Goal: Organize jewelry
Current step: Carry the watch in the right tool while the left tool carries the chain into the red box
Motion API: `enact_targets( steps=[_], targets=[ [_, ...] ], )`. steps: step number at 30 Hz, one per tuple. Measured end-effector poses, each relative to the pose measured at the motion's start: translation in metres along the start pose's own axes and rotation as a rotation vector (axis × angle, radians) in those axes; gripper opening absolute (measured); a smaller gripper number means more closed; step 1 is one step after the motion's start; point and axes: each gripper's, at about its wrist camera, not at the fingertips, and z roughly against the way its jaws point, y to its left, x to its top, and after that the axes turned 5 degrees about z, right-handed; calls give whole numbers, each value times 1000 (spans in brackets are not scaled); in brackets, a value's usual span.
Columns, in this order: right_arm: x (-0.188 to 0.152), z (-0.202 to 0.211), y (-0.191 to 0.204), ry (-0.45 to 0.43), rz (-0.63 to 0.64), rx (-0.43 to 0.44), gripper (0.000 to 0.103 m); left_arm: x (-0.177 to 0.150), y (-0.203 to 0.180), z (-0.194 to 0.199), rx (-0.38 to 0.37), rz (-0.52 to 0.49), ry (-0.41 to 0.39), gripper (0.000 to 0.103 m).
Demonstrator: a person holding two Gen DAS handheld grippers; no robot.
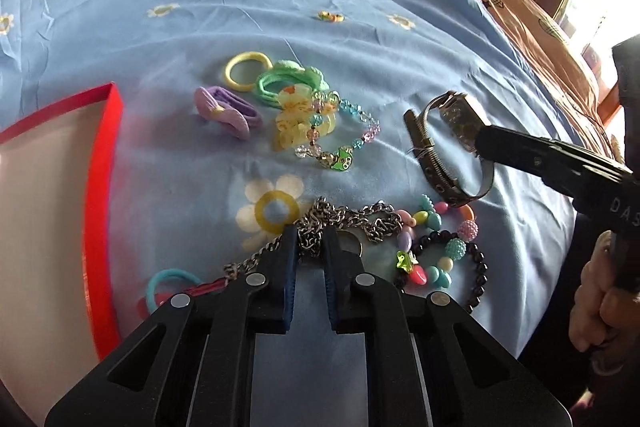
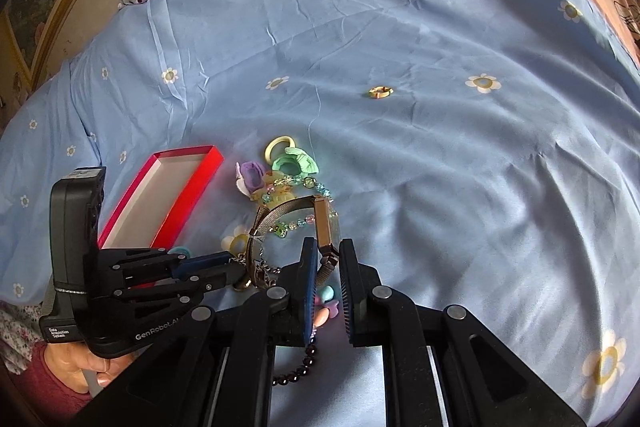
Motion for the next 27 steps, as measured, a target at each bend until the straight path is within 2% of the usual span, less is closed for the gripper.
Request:
enact_targets(
  steps=[13, 21, 27],
  targets=[
    [5, 3, 20, -13, 20, 29, 11, 5, 21, 76, -18, 89, -163, 10],
    [13, -8, 56, -1, 79, 90, 11, 4, 55, 119, -22, 168, -240, 10],
    [23, -21, 93, 8, 144, 138, 11, 1, 88, 145, 20, 225, -295, 10]
  ],
)
